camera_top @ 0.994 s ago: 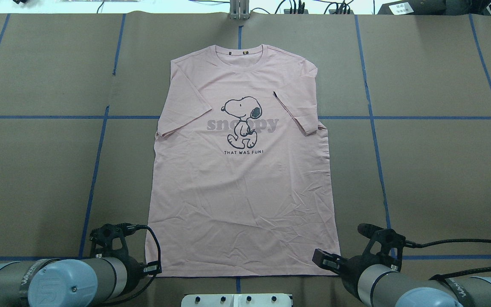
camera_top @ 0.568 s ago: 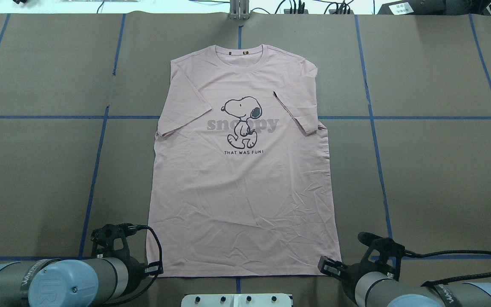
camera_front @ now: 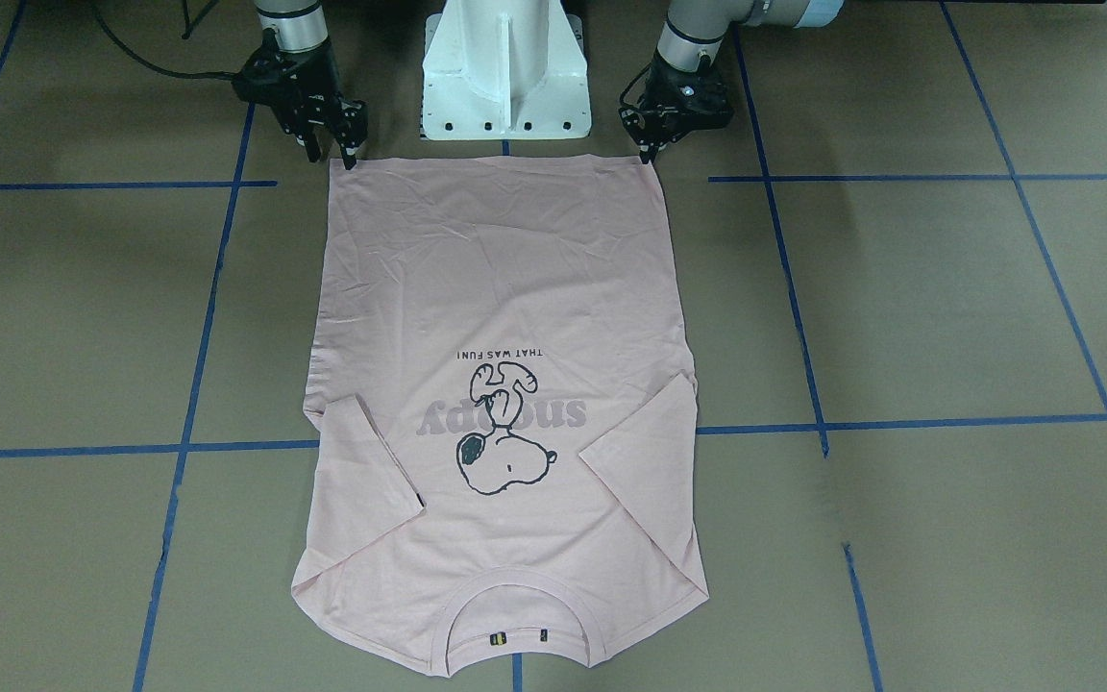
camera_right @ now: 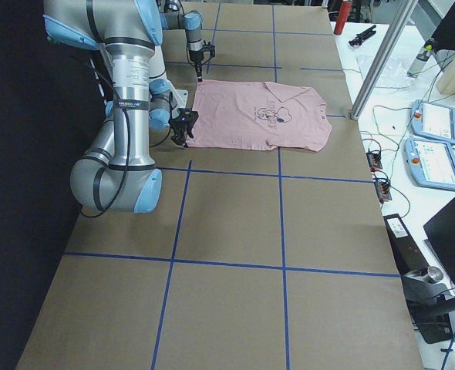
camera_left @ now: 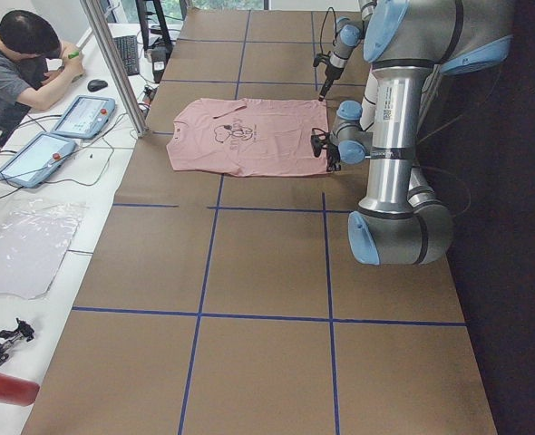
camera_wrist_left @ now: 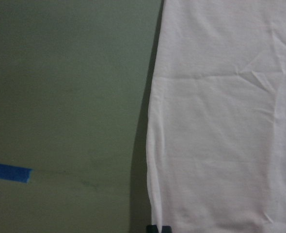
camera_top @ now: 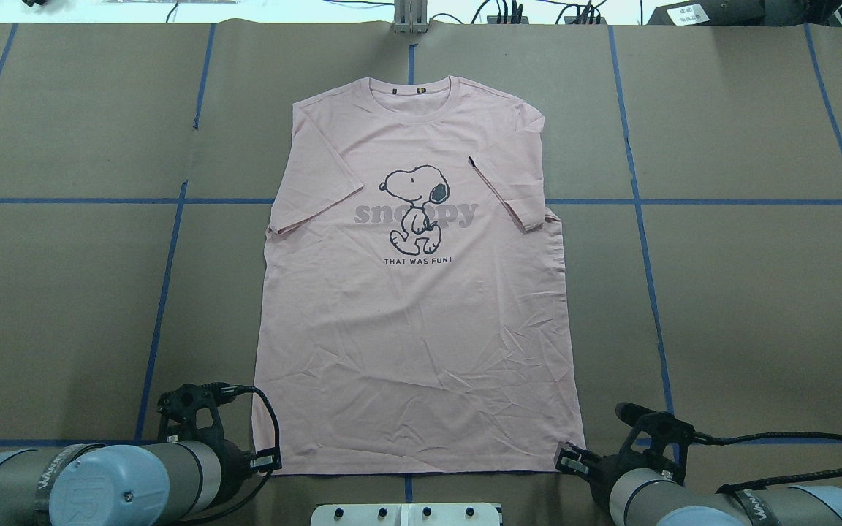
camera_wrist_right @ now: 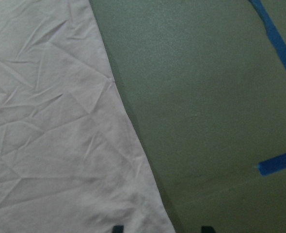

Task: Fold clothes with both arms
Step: 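Grasp the hem corners nearest the robot with both grippers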

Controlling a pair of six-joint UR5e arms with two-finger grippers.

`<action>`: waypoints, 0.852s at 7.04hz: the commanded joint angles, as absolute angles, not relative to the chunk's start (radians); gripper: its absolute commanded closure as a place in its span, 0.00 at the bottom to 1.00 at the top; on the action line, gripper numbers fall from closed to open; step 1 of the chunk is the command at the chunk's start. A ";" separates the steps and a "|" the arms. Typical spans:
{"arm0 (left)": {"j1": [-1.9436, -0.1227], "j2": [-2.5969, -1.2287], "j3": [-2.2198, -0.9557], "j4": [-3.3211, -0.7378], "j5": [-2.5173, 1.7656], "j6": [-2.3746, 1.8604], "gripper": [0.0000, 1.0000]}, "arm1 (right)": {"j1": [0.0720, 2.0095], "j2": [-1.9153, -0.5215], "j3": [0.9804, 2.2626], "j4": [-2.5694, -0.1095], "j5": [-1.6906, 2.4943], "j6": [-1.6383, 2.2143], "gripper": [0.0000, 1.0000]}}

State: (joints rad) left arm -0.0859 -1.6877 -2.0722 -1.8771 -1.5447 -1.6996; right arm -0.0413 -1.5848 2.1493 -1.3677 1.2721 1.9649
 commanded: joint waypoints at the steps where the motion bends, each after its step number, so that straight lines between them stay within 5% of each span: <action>1: -0.086 -1.687 -2.072 -1.878 -1.545 -1.700 1.00 | -0.044 -1.583 2.132 -1.368 1.272 1.965 0.41; 3: -0.086 -1.687 -2.072 -1.878 -1.545 -1.700 1.00 | -0.044 -1.575 2.129 -1.368 1.272 1.965 0.45; 4: -0.086 -1.687 -2.072 -1.878 -1.545 -1.701 1.00 | -0.046 -1.569 2.128 -1.368 1.272 1.965 0.54; 5: -0.086 -1.687 -2.072 -1.878 -1.545 -1.700 1.00 | -0.046 -1.566 2.128 -1.368 1.270 1.971 0.78; 6: -0.086 -1.687 -2.072 -1.878 -1.545 -1.700 1.00 | -0.046 -1.566 2.128 -1.368 1.270 1.974 0.84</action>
